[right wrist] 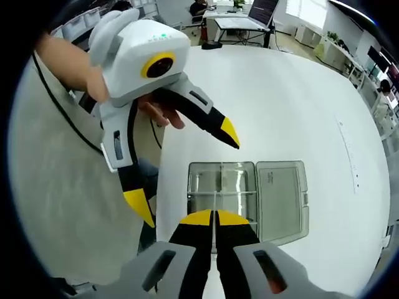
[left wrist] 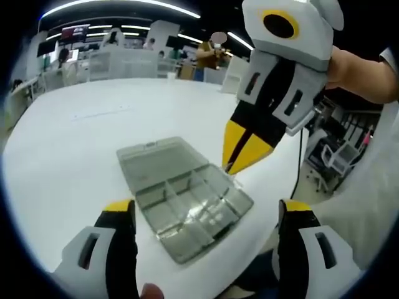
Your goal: Insert the divider into the dual guide fixture by aligning both edges with the guide slots and pushing it downward to the bottom, including one-sided entry, uneven engagement, binding, and posture correction.
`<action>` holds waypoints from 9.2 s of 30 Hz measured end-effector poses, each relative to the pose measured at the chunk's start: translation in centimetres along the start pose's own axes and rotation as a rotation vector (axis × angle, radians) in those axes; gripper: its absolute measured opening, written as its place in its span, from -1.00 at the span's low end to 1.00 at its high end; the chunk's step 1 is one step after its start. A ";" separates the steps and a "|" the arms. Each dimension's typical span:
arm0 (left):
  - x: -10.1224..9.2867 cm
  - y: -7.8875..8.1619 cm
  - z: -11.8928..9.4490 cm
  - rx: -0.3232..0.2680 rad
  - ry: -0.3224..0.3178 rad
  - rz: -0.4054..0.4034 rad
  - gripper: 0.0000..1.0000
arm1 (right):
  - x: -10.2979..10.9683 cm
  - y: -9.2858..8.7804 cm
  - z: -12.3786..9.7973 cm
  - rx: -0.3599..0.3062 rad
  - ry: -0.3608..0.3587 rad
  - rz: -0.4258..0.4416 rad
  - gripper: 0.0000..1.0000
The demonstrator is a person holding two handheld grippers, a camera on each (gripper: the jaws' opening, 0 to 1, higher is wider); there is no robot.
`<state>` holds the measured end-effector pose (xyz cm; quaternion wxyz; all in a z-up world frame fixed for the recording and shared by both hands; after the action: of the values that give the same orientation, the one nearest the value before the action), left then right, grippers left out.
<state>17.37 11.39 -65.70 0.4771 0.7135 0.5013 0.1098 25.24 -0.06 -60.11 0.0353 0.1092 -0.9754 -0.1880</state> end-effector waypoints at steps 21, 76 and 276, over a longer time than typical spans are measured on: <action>0.2 -0.2 0.0 0.004 -0.003 -0.008 0.86 | -0.3 -0.2 0.9 0.001 0.004 -0.023 -1.00; 0.6 -0.2 0.2 0.023 -0.007 -0.012 0.83 | -1.0 -1.0 2.7 0.011 0.016 -0.009 -1.00; 1.2 -0.6 -0.5 0.047 0.002 -0.015 0.79 | -1.4 -0.9 5.1 0.091 0.031 -0.024 -1.00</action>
<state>17.30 12.69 -66.34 0.4605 0.7207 0.5093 0.0951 26.19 1.28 -65.21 0.0432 0.1251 -0.9810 -0.1421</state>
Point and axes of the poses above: the point that each gripper's makers call its tool centre point, and the gripper's own axes: z roughly forward along the fingers, x roughly to its left, y roughly out of its top, the point moved 10 cm from there along -z, roughly backward along the fingers, and after that the axes turned 2 degrees about -z, right-handed, at the moved point
